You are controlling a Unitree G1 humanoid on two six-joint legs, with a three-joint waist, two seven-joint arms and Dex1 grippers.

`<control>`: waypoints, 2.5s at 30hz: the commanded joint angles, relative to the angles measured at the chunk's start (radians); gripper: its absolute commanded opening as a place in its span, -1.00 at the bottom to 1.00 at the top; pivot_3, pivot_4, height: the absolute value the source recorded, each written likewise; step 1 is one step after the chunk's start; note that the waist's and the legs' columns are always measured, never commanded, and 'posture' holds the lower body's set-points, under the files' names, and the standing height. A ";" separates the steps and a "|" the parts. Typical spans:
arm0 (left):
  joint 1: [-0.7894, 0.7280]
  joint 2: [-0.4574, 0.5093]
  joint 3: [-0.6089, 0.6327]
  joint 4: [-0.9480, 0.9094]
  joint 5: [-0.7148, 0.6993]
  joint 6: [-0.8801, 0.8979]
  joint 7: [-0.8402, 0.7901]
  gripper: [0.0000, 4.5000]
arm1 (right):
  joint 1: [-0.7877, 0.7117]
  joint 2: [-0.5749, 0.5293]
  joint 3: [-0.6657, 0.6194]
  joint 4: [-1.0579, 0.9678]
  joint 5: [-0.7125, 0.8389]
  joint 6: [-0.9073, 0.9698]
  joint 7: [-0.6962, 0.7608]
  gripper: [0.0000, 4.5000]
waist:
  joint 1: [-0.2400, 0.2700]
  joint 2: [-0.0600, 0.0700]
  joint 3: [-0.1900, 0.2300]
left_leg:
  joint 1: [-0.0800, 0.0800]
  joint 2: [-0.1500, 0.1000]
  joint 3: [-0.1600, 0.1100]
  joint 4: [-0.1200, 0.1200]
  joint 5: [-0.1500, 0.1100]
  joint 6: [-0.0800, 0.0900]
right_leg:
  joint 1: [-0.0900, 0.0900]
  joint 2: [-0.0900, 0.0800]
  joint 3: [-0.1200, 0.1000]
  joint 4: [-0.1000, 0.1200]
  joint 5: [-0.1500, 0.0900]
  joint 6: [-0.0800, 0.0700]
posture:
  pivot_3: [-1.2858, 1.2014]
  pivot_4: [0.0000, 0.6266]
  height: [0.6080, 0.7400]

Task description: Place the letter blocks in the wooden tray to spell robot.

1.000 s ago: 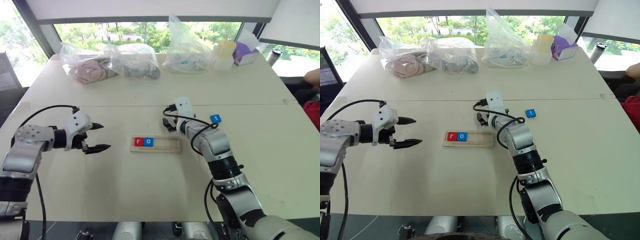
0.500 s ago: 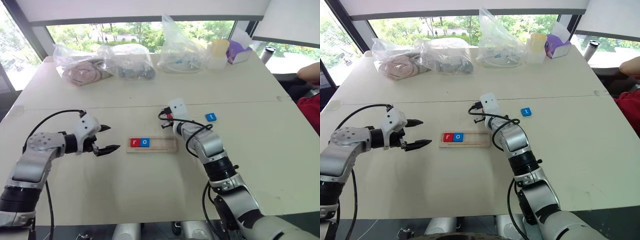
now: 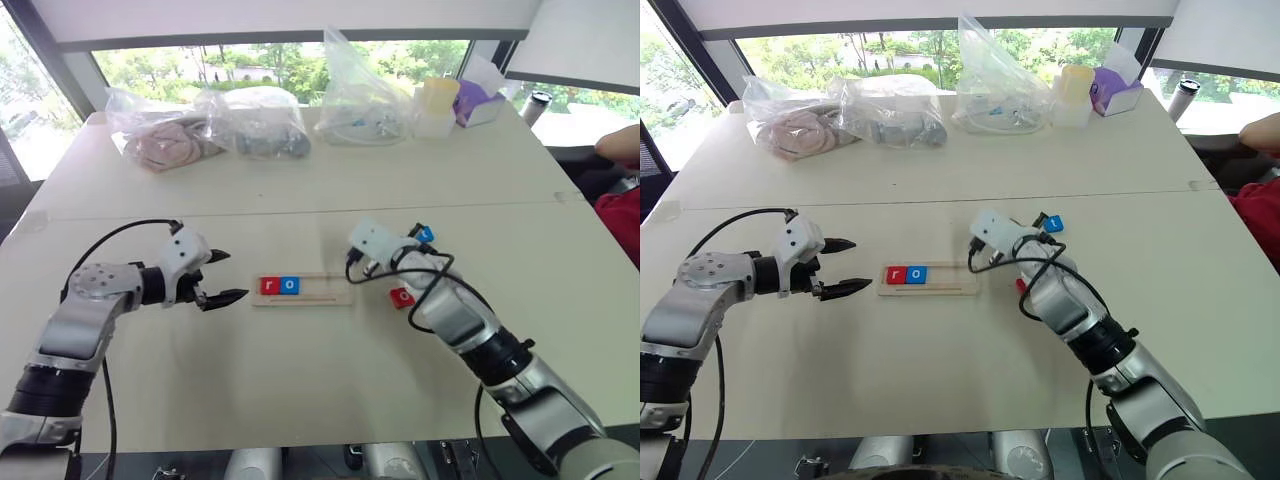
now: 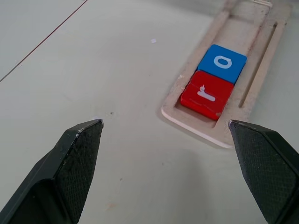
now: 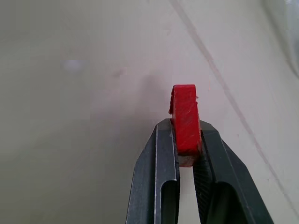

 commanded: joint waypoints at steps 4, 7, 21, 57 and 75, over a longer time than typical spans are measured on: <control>-0.016 0.001 0.004 -0.010 -0.001 -0.012 0.004 1.00 | 0.007 0.000 -0.010 -0.096 -0.054 0.024 0.090 0.49 | 0.002 0.000 0.000 | 0.000 0.000 0.000 0.001 0.000 0.000 | 0.000 0.000 0.000 0.000 0.000 0.000 | 0.03 -0.52 1.00; -0.016 0.003 0.005 -0.005 0.000 -0.015 0.002 1.00 | 0.024 0.010 -0.072 -0.176 -0.008 0.084 0.159 0.67 | 0.003 0.000 0.000 | 0.000 0.000 0.000 0.001 0.000 0.000 | 0.000 0.000 0.000 0.000 0.000 0.000 | 0.03 -0.52 1.00; -0.038 -0.008 -0.010 0.021 0.010 -0.021 0.003 1.00 | 0.050 0.185 -0.418 -0.239 0.298 0.359 0.237 0.67 | 0.006 0.000 0.000 | 0.000 0.000 -0.001 0.001 0.000 0.000 | 0.001 -0.001 0.000 0.000 0.000 0.000 | 0.03 -0.52 1.00; -0.038 0.059 0.042 -0.228 -0.139 0.146 -0.025 1.00 | 0.276 0.375 -0.700 -0.749 0.194 0.833 -0.236 -0.48 | 0.029 0.000 0.000 | -0.001 0.000 -0.001 0.001 0.000 -0.001 | 0.000 -0.001 0.000 0.000 -0.002 0.000 | 0.03 -0.52 1.00; -0.182 -0.018 -0.044 -0.246 -0.234 0.250 -0.041 1.00 | 0.220 0.266 -0.756 -0.693 0.275 0.826 -0.179 0.96 | 0.007 0.000 0.000 | 0.000 -0.001 0.000 0.000 0.000 -0.001 | 0.001 0.000 0.001 -0.001 -0.003 0.004 | 0.03 -0.52 1.00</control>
